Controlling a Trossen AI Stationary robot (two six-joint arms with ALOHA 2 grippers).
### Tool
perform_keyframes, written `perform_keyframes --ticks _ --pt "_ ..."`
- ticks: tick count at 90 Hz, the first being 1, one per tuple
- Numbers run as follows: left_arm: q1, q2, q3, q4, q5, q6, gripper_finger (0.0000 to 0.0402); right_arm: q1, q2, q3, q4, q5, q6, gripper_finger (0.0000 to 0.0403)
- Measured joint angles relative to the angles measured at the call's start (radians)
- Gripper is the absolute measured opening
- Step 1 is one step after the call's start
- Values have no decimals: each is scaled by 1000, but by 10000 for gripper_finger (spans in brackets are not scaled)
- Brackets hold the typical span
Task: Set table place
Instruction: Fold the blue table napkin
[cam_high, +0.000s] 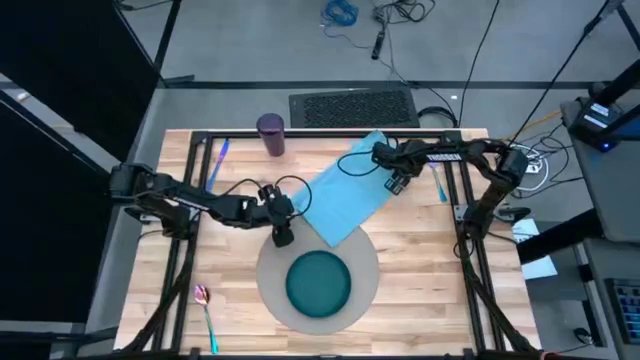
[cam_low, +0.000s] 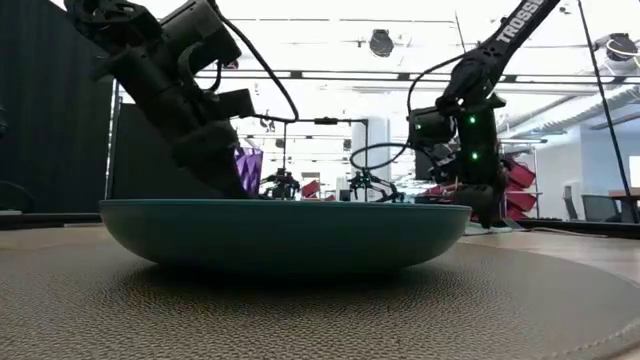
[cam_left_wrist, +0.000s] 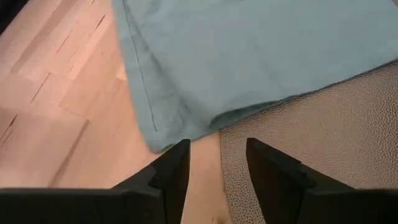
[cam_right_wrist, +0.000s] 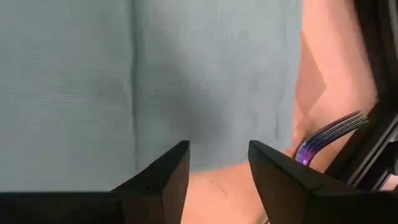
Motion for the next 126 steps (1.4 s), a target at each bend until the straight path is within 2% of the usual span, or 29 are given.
perform_keyframes --ticks 14,19,24,37,42,48,80,93,111,126 --pt "0 0 0 0 0 0 144 23 -75 0 22 -6 0 157" --pt "0 0 0 0 0 0 144 34 -107 1 33 -40 12 157" --pt "0 0 0 0 0 0 144 47 -138 1 57 -117 31 157" --pt "0 0 0 3 0 1 144 116 -184 2 189 -414 60 157" --pt "0 0 0 9 0 4 144 157 -185 3 262 -485 68 157" --pt "0 0 0 12 0 5 144 208 -180 3 331 -523 93 157" --pt "0 0 0 21 0 8 144 417 -59 3 517 -525 208 157" --pt "0 0 0 39 0 7 144 457 14 3 591 -506 225 157" --pt "0 0 0 34 0 7 144 489 65 3 596 -461 224 157" --pt "0 0 0 35 0 7 144 530 78 3 586 -376 170 157"
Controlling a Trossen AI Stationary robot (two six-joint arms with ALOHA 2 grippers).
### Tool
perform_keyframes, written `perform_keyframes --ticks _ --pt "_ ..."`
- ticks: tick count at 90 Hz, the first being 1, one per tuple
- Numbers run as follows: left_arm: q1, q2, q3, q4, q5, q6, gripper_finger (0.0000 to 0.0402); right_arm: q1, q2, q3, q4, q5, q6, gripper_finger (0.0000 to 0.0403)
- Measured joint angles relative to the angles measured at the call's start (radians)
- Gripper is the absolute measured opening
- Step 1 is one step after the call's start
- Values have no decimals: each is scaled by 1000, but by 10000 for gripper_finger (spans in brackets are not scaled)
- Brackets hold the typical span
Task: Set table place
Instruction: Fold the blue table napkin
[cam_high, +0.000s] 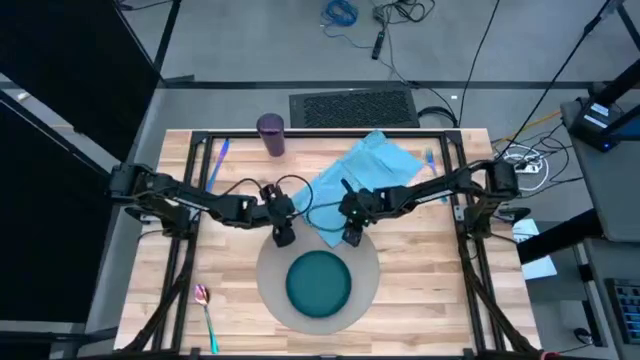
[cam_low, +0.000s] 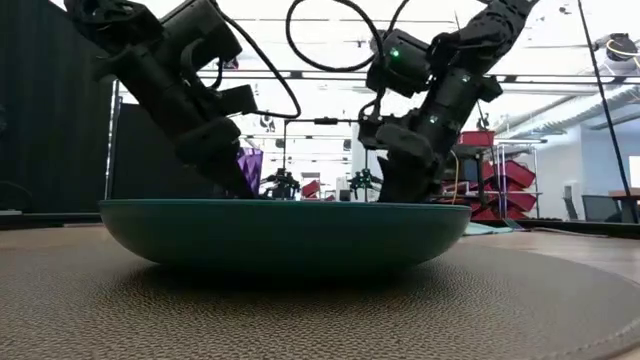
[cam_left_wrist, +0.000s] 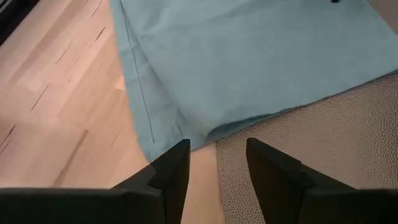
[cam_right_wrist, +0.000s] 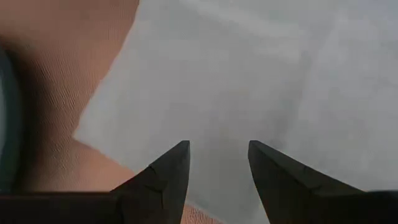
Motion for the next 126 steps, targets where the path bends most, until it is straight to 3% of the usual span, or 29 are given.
perform_keyframes --ticks 24,85,99,120,126 --pt "0 0 0 0 0 0 144 25 1 0 -14 65 -69 157" --pt "0 0 0 0 0 -6 144 56 42 6 -29 68 -61 151" --pt "0 0 0 -1 0 -5 144 57 51 6 -26 67 -54 119" --pt "0 0 0 -1 0 -5 144 56 45 3 -30 67 -75 16" --pt "0 0 0 -1 0 -5 144 56 38 2 -29 67 -83 6"
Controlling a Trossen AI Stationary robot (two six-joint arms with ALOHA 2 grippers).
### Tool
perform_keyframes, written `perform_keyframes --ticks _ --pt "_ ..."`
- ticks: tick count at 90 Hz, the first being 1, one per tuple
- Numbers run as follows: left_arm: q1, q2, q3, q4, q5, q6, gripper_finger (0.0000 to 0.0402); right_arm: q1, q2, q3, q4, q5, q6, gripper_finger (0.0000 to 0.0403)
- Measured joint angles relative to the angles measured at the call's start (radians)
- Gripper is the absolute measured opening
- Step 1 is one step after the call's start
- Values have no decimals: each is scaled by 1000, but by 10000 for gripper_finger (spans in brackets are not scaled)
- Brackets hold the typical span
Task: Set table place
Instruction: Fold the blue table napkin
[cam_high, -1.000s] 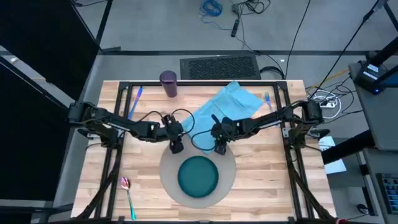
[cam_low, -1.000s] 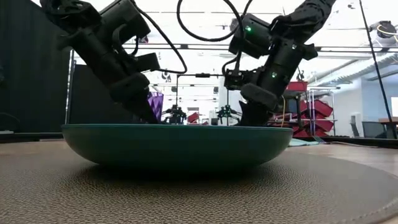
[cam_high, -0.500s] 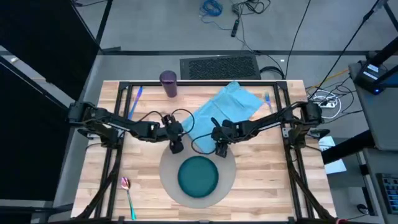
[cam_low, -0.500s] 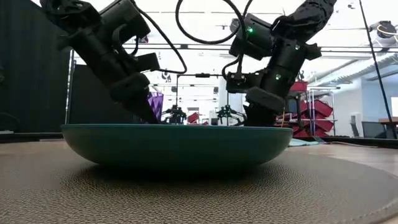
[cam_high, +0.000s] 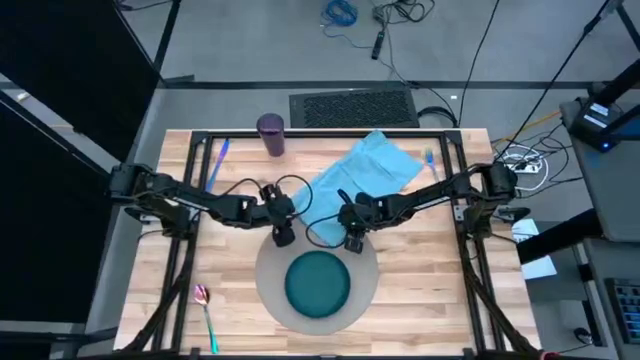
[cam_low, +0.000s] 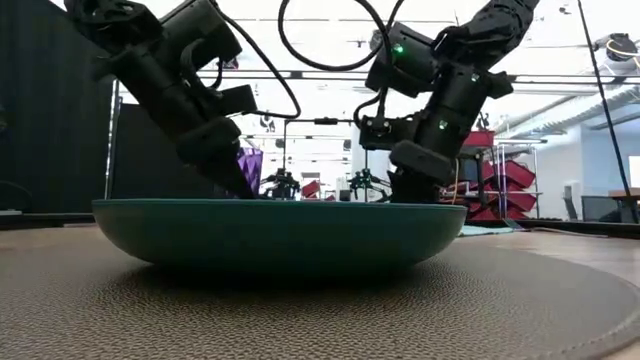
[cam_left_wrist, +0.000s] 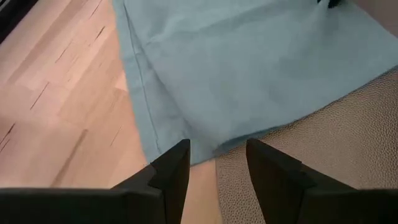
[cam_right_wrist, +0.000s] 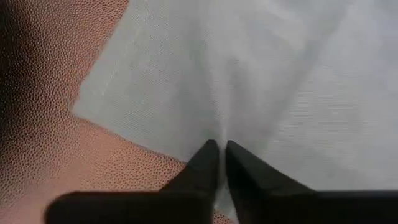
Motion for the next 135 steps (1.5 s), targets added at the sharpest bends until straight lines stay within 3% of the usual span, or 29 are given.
perform_keyframes --ticks 40,65,95,118,135 --pt "0 0 0 0 13 7 144 0 -173 -5 -75 5 -9 1" --pt "0 0 0 1 27 7 144 2 -288 -4 -356 6 66 0" --pt "0 0 0 1 29 8 144 44 -298 -4 -633 -37 175 0" --pt "0 0 0 1 34 8 144 110 -299 -3 -784 -177 277 0" --pt "0 0 0 5 36 8 144 165 -299 -3 -881 -214 365 0"
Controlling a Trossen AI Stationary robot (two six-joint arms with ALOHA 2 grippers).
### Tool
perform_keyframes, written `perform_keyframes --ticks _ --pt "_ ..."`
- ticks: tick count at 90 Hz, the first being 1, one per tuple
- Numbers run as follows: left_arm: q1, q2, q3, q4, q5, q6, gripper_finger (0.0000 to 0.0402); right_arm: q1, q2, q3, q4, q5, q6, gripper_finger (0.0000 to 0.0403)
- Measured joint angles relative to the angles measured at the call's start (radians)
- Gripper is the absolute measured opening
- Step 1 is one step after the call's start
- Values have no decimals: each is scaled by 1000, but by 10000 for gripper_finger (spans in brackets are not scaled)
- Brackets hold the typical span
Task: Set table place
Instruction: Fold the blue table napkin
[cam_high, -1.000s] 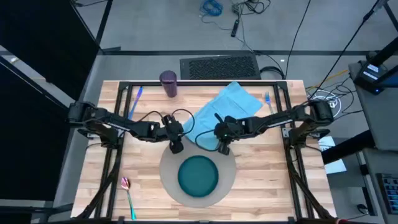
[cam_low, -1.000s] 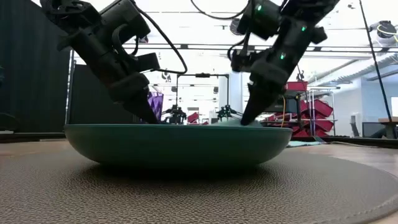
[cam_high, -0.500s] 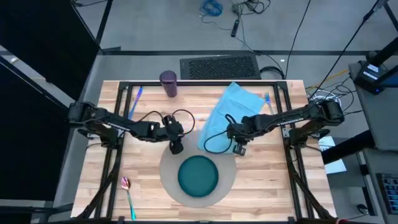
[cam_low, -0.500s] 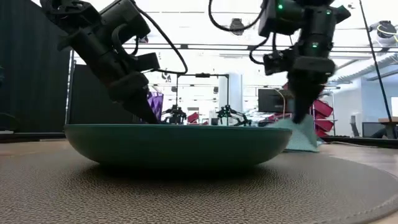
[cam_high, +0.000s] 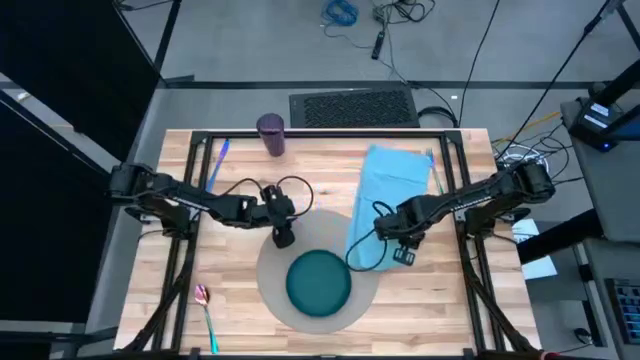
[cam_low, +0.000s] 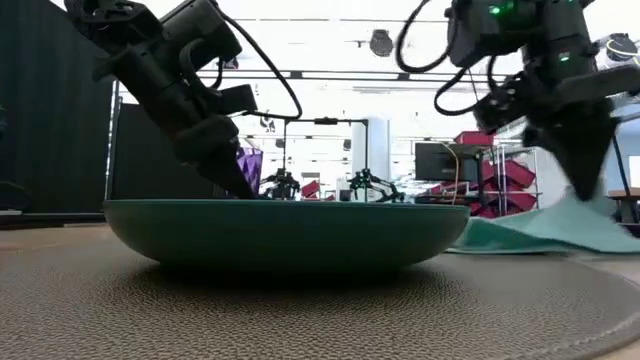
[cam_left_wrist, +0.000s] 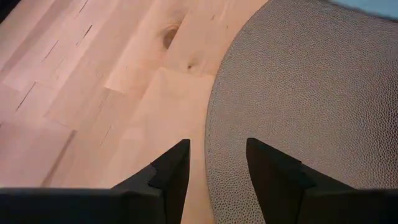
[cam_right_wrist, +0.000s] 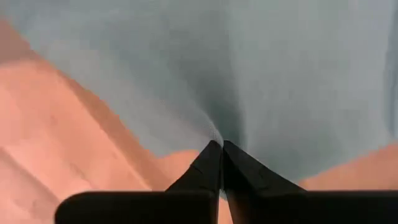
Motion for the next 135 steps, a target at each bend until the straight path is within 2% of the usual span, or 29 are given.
perform_keyframes --ticks 11,20,42,56,62,76,89,98,121,135 --pt "-1 0 0 69 106 -1 144 17 0 0 16 8 19 0" --pt "-18 0 0 171 185 17 144 28 -1 0 36 61 23 1" --pt "-39 0 0 245 191 45 144 34 -80 0 37 72 58 28" --pt "-39 0 0 243 191 45 144 51 -157 0 41 -39 158 56" --pt "-39 0 0 243 191 47 144 67 -181 0 47 -52 196 70" --pt "-39 0 0 243 185 54 144 100 -192 1 63 -43 279 107" --pt "-39 0 0 246 180 54 144 118 -173 1 75 25 333 142" --pt "-40 0 0 253 179 54 144 136 -154 1 168 55 326 153" --pt "-55 0 0 298 177 51 144 233 -55 1 568 112 232 147" --pt "-86 0 0 373 177 52 144 296 25 1 618 193 263 140"
